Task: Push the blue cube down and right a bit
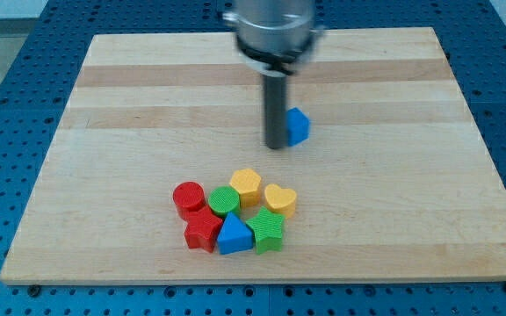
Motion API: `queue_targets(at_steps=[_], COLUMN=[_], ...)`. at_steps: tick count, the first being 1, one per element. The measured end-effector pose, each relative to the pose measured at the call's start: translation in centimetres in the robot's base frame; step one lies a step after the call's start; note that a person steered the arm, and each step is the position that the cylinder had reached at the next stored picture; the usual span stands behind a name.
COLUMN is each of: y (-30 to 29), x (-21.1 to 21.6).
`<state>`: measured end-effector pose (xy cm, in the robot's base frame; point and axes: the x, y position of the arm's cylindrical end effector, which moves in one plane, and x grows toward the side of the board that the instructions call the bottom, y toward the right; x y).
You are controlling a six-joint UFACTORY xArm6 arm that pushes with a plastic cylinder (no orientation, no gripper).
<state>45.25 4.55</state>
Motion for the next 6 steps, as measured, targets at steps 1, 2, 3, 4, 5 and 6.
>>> queue_targets(at_steps=[1,2,3,4,5,6], y=[3.0,-0.6,-4.0,-3.6,1.7,9.1], x=[1.0,0.4,-2.6,-6.0,-5.3,-0.9])
